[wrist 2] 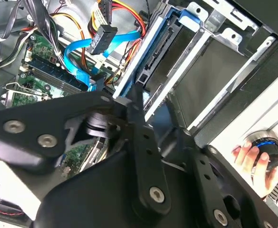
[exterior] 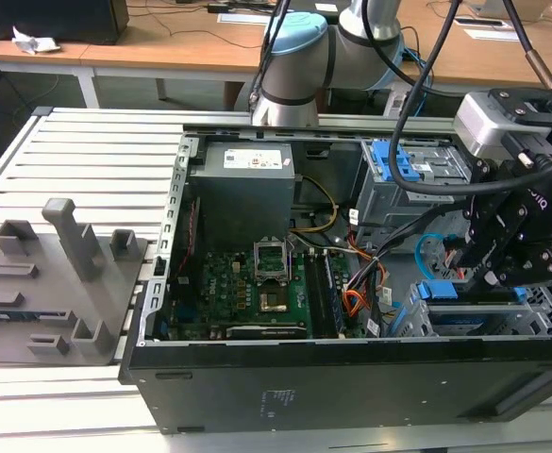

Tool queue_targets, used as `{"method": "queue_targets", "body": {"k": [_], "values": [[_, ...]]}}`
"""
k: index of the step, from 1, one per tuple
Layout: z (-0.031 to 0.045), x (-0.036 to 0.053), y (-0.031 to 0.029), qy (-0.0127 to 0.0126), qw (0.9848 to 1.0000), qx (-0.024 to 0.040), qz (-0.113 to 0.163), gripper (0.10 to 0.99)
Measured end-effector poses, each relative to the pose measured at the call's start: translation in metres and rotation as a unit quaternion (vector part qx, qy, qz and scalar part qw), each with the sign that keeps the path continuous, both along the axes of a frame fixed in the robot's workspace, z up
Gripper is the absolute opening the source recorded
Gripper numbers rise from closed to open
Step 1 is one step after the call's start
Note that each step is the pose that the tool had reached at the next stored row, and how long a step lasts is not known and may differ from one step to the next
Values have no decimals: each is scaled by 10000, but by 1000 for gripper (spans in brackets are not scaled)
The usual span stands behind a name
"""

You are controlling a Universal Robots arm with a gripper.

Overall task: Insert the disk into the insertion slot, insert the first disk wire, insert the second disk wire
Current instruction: 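Insert the first disk wire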

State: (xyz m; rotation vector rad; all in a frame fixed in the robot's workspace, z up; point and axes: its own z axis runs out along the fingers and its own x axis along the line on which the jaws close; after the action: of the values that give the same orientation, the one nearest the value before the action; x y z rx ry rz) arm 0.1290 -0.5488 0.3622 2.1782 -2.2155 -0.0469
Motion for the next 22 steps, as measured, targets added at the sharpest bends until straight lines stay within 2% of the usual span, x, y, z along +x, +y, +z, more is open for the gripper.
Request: {"method": "queue_targets", "body": {"k": [1,3,4,12,13,17,20,22], "values": [[0,0,0,0,10000,0,0,424],[3,24,0,0,10000,-2,0,424],[1,93,0,0,10000,0,0,424],[0,288,18,1,10000,-8,0,424],[1,302,46,1,10000,-8,0,424],[0,314,290,1,10000,-13,0,424],[1,316,384,1,10000,-15,0,424],[0,316,420,1,10000,-15,0,424]]}}
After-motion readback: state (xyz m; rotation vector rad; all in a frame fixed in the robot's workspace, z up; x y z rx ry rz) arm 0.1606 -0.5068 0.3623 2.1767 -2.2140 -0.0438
